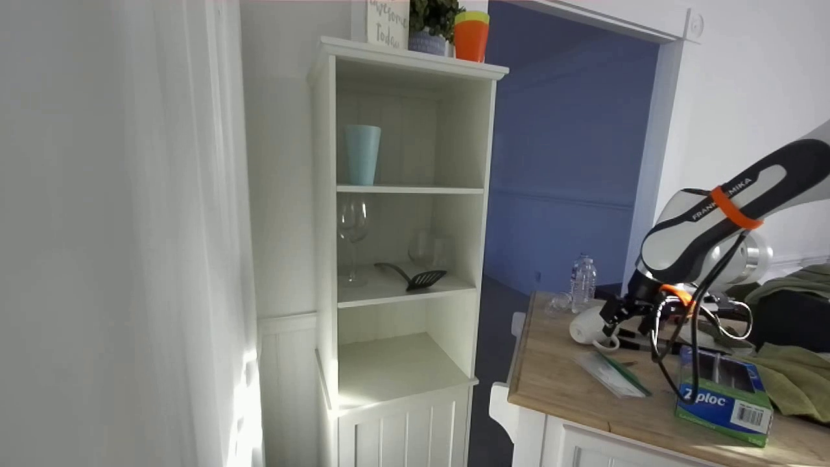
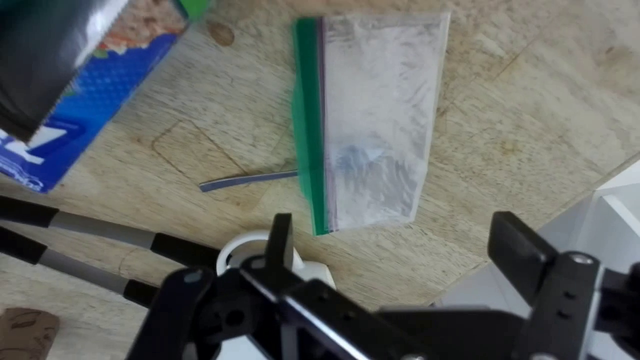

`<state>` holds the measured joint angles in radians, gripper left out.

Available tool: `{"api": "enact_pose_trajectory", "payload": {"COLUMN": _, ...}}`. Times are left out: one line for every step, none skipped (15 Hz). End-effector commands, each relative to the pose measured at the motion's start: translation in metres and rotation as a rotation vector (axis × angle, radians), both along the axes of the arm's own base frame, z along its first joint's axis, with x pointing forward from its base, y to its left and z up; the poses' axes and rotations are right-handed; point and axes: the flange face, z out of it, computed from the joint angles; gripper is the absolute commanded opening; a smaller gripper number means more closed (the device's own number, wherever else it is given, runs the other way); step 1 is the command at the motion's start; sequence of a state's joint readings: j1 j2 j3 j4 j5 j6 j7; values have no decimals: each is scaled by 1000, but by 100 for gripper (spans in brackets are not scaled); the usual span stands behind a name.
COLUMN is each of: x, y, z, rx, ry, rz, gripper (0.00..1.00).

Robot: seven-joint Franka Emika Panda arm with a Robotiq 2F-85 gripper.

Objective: Remove the ziploc bag from the box

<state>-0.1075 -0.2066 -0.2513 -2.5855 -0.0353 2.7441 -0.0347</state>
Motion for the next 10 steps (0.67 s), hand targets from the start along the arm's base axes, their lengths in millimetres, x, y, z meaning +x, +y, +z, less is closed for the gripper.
{"api": "enact_pose_trajectory", "payload": {"x": -41, "y": 40, "z": 36, "rx": 0, "ry": 14, "rz": -88, "gripper": 100}}
{"api": "enact_pose_trajectory", "payload": {"x": -46, "y": 49, "z": 45, "rx": -6, "ry": 31, "rz": -137, "gripper": 100}}
{"api": "enact_pose_trajectory", "payload": {"x": -49, "y": 60, "z": 54, "rx": 16, "ry": 46, "rz": -166, "gripper": 100}}
{"api": "enact_pose_trajectory", "payload": {"x": -51, "y": 69, "z": 64, "rx": 40, "ry": 49, "rz": -194, "gripper": 100}}
{"api": "enact_pose_trajectory", "payload": {"x": -54, "y": 75, "z": 76, "rx": 43, "ry": 51, "rz": -229, "gripper": 100}}
{"api": "enact_pose_trajectory", "payload": {"x": -55, "y": 79, "z": 86, "rx": 50, "ry": 47, "rz": -253, "gripper": 100}}
{"api": "enact_pose_trajectory", "payload": {"x": -58, "y": 81, "z": 95, "rx": 54, "ry": 61, "rz": -279, "gripper": 100}}
{"api": "enact_pose_trajectory", "payload": {"x": -60, "y": 79, "z": 102, "rx": 59, "ry": 81, "rz": -306, "gripper": 100}}
{"api": "enact_pose_trajectory", "payload": {"x": -61, "y": 77, "z": 106, "rx": 87, "ry": 112, "rz": -313, "gripper": 100}}
{"api": "enact_pose_trajectory", "payload": {"x": -55, "y": 81, "z": 93, "rx": 53, "ry": 88, "rz": -266, "gripper": 100}}
